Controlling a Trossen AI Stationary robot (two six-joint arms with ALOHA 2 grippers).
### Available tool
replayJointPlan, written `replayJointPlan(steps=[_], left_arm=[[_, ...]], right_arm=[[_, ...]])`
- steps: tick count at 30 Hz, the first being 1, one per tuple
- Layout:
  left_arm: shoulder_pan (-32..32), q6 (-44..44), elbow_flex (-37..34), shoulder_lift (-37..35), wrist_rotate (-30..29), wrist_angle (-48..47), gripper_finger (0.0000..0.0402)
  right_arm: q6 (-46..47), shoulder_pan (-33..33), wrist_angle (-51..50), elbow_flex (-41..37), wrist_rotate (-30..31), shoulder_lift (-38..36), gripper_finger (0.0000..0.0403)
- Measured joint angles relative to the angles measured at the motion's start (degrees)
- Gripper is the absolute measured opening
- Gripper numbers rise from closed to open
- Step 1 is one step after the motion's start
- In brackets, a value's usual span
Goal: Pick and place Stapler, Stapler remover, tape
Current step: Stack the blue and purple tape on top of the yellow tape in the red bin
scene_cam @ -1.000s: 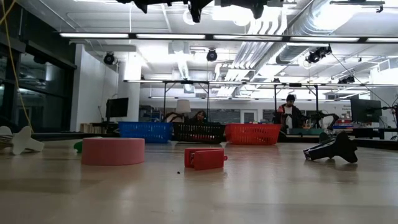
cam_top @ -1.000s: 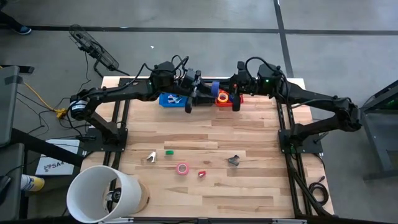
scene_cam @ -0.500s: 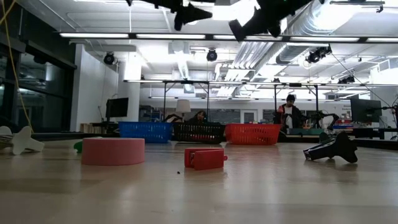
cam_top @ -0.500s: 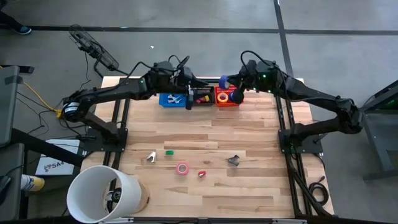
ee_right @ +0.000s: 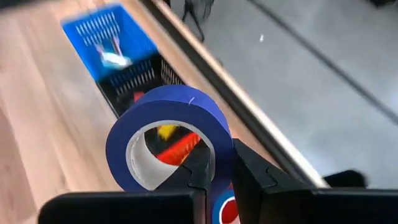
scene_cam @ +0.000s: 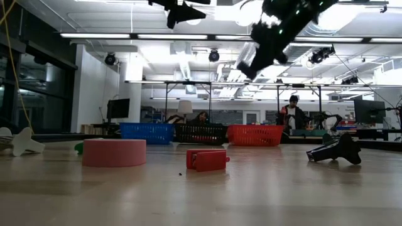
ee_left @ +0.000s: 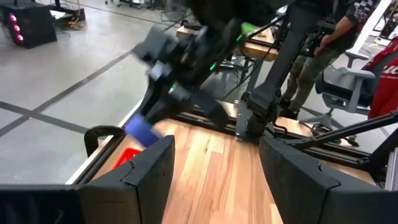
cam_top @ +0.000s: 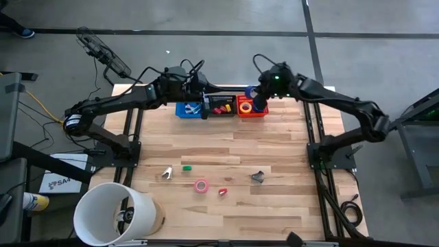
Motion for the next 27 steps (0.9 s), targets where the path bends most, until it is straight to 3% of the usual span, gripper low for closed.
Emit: replayJointPlan(steps=[15, 22, 27], left_arm=[[-0.02, -2.62, 0.00, 0.02, 0.25, -2.52, 0.0230], [-0.02, -3.54, 0.00, 0.02, 0.24, -5.29, 0.0230], [-0.04, -3.73, 0.00, 0.02, 0.64, -6.01, 0.0230]], right_arm=[[11.55, -2.94, 0.31, 0.19, -2.83, 19.61, 0.0028], [8.96, -2.94, -1.38, 5.33, -2.03, 23.44, 0.0028], [5.80, -3.61, -8.42, 9.44, 1.07, 25.49, 0.0028]])
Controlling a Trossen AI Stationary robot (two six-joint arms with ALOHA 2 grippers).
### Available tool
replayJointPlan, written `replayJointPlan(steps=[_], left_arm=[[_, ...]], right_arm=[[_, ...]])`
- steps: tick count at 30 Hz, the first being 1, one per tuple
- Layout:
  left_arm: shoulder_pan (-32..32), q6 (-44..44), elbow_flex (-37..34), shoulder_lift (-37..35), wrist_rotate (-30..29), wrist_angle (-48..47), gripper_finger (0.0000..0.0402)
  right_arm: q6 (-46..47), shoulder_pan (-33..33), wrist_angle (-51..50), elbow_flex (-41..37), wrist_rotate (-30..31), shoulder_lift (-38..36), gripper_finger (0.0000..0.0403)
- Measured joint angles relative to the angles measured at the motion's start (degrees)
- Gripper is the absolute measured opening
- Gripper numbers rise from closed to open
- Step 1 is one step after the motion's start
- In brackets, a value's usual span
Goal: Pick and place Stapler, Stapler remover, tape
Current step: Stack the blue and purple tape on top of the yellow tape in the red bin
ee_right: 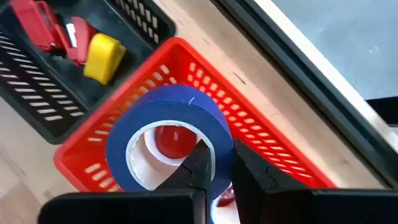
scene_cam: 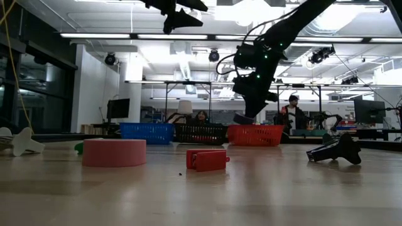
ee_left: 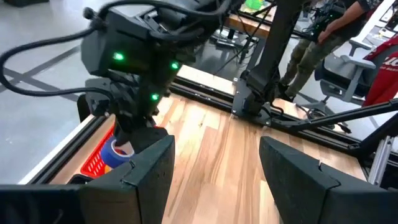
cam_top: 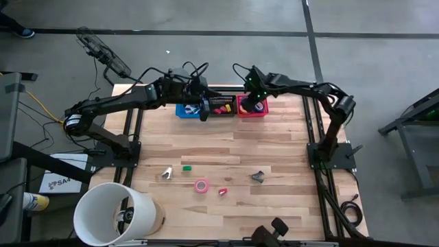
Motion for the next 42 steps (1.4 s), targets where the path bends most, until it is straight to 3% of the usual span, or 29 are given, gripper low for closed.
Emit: replayJointPlan(steps=[15, 42], left_arm=[[0.00, -0.01, 0.00, 0.00, 0.03, -0.48, 0.0230], [0.00, 0.01, 0.00, 0.02, -0.01, -0.48, 0.0230]], right_arm=[[-0.14, -0.75, 0.52, 0.95, -2.67, 1.19, 0.0028], [0.01, -0.27, -0.14, 0.90, -1.37, 3.10, 0.0028]])
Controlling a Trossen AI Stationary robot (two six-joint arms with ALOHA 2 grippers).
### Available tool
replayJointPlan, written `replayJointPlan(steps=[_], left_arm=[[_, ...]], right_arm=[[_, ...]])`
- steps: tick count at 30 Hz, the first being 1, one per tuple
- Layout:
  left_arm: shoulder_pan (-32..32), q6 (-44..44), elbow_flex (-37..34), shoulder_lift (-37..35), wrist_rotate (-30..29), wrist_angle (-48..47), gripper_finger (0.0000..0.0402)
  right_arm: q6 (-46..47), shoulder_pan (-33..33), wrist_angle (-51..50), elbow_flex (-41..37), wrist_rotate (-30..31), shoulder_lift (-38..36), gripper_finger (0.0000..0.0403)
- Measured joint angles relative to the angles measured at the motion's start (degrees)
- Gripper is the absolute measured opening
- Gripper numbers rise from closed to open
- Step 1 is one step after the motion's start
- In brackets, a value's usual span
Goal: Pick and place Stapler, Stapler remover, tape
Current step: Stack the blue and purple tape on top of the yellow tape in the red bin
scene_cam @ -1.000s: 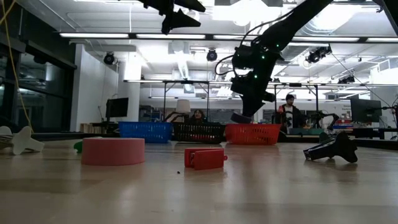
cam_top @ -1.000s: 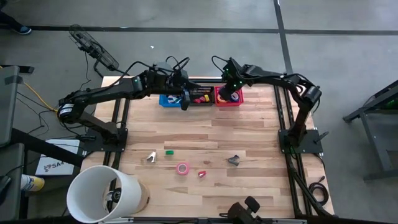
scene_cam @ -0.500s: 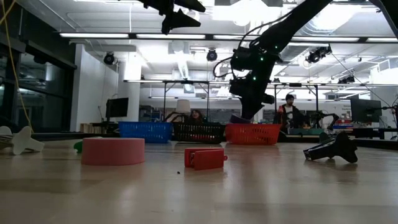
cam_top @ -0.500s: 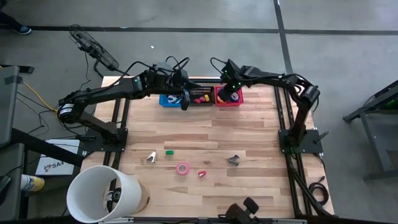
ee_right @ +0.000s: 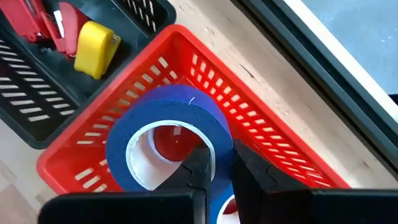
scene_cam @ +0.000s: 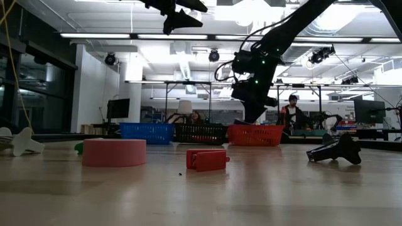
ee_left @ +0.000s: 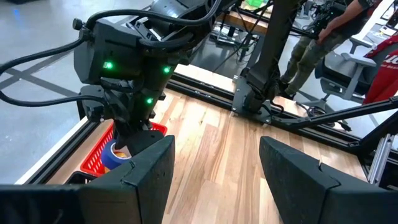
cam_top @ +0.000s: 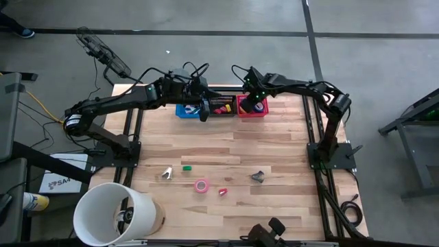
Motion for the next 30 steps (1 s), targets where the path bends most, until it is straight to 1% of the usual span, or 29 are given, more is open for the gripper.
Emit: replayJointPlan(steps=[11, 20, 23, 30], left_arm=[[0.00, 0.02, 0.00, 0.00, -0.02, -0.01, 0.0230], [0.00, 0.02, 0.00, 0.00, -0.02, -0.01, 0.0230], [0.00, 0.02, 0.00, 0.00, -0.02, 0.00, 0.0230], [0.02, 0.02, 0.00, 0.00, -0.02, 0.00, 0.0230]], right_arm=[[0.00, 0.02, -0.08, 0.00, -1.03, 0.01, 0.0028], [-0.01, 0.02, -0.04, 0.00, -2.22, 0.01, 0.0036], [-0.04, 0.02, -0.04, 0.00, -2.54, 0.01, 0.0045], [0.00, 0.02, -0.41, 0.00, -2.36, 0.01, 0.0087]])
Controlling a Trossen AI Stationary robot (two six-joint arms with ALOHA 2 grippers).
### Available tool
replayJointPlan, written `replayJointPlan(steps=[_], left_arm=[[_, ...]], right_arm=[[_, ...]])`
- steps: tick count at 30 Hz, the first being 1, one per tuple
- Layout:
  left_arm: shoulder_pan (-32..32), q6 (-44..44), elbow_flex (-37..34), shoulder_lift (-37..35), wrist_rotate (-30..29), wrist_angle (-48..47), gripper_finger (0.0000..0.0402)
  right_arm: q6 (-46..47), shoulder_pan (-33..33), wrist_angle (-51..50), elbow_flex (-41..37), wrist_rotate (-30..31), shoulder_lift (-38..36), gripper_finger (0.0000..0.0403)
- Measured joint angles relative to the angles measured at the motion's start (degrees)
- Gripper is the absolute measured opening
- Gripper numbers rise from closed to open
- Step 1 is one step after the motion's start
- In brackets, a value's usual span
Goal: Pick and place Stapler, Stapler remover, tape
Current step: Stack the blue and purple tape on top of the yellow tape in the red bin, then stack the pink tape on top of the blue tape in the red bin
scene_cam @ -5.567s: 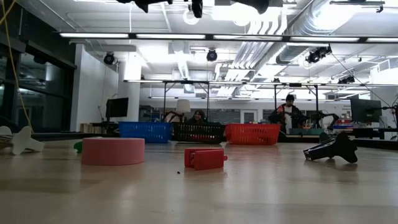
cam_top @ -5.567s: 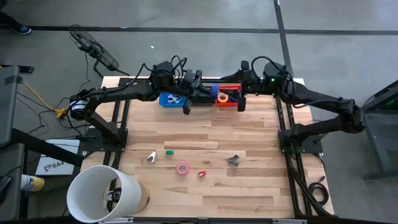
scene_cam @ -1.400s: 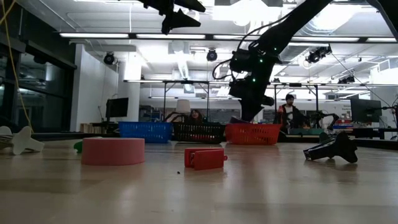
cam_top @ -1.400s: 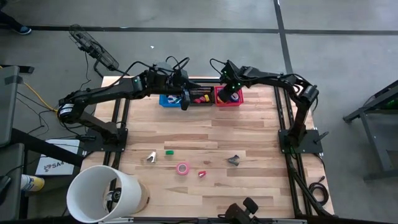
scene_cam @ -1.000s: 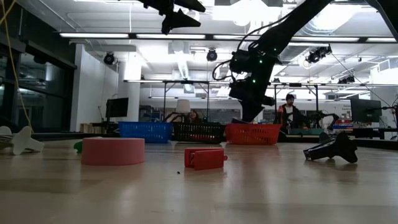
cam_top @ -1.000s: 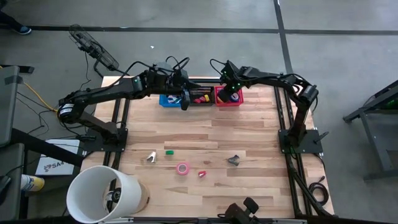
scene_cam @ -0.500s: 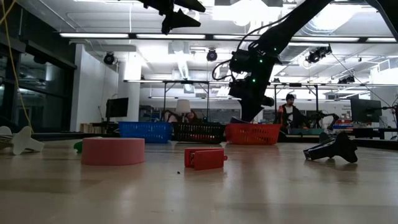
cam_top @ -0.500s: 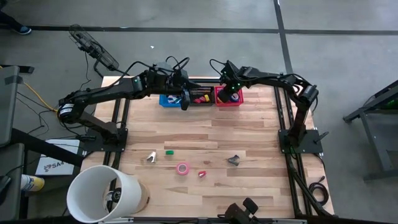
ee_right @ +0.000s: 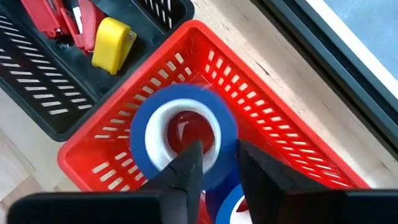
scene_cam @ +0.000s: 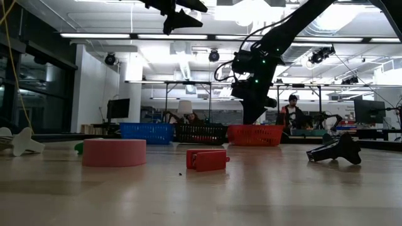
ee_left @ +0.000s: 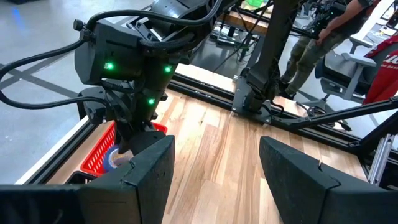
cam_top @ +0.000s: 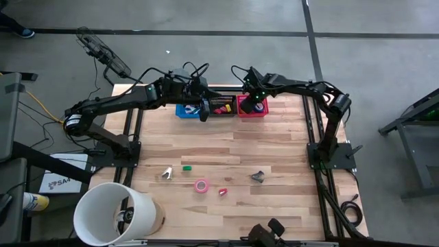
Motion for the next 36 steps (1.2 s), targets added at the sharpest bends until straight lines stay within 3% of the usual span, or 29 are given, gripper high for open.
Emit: replayJointPlan(steps=[11, 17, 25, 36], left_arm=[[-0.02, 0.00, 0.00, 0.00, 0.28, -0.02, 0.0230], [-0.02, 0.00, 0.00, 0.01, 0.96, -1.45, 0.0230], [0.00, -0.31, 0.00, 0.02, 1.01, -8.06, 0.0230], [-0.38, -12.37, 0.00, 0.04, 0.98, -24.90, 0.0230]], right_arm=[[0.00, -0.81, -1.24, 0.00, -0.18, -0.57, 0.0153], [-0.52, -1.70, -2.72, -0.07, -1.43, -5.24, 0.0175], [-1.51, -1.70, -4.65, -0.04, -2.34, -13.08, 0.0177], [-2.53, -1.70, -9.20, -0.04, -2.94, -24.91, 0.0168]])
